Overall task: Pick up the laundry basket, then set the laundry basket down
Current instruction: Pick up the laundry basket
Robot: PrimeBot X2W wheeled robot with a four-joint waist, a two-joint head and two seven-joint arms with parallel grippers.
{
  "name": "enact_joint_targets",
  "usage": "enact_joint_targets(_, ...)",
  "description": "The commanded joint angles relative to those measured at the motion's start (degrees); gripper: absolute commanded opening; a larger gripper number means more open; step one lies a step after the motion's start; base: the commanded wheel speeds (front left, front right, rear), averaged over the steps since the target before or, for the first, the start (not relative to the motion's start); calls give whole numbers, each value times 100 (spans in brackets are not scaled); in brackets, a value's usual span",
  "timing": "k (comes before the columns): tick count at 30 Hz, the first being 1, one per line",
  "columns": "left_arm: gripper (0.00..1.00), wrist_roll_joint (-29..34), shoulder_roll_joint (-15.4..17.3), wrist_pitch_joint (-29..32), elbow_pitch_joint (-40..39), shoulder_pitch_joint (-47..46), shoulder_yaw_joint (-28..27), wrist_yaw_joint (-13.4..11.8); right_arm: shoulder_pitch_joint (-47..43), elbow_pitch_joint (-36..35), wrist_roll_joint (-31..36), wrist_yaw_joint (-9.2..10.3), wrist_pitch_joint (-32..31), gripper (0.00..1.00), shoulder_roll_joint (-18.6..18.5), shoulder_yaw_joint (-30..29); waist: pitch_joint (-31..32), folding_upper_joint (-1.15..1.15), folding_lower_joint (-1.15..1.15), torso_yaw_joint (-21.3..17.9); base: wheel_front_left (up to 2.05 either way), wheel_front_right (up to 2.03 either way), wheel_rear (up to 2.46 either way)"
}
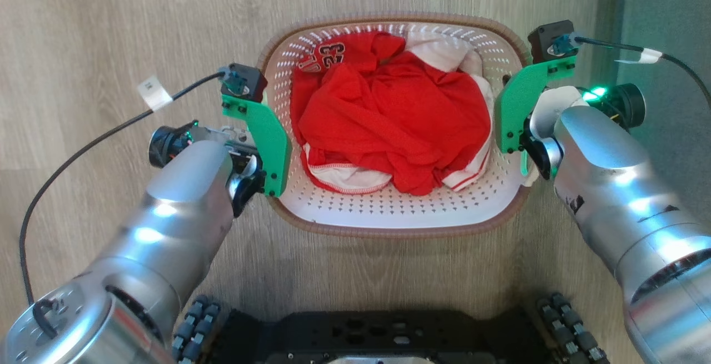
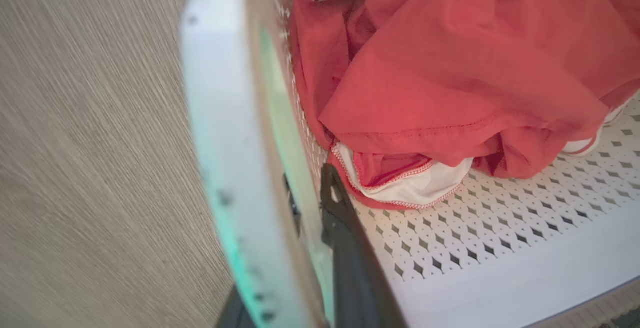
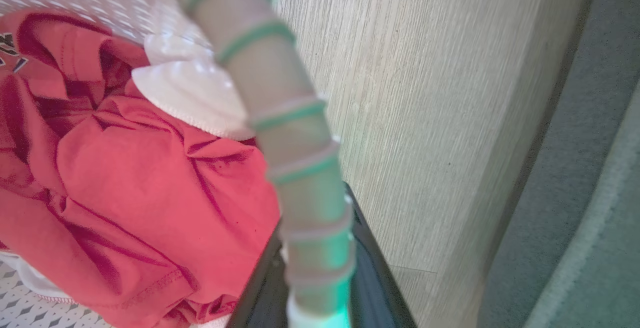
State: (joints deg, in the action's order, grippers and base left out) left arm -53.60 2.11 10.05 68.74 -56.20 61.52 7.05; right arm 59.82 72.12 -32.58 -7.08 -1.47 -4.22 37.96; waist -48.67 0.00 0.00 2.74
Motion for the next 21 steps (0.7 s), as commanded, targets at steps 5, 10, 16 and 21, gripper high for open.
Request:
enact_joint_targets(5, 0, -56, 76, 168, -231, 126, 260, 43, -203, -119, 137, -41, -206, 0, 135, 380, 398, 0, 0, 99, 0, 0, 0)
enact_joint_targets(10, 0, -219, 91, 372, -335, 230, 478, 43, -340, -122, -5, -41, -668, 0, 135, 549, 819, 0, 0, 167, 0, 0, 0)
enact_joint_targets(16, 0, -475, 215, 895, -566, 465, 798, 44, -643, -236, -298, -41, -1167, 0, 135, 760, 1468, 0, 0, 250, 0, 0, 0)
enact_joint_targets(21, 0, -735, 402, 1423, -913, 616, 976, 44, -974, -493, -707, -41, -1675, 0, 135, 957, 2053, 0, 0, 276, 0, 0, 0)
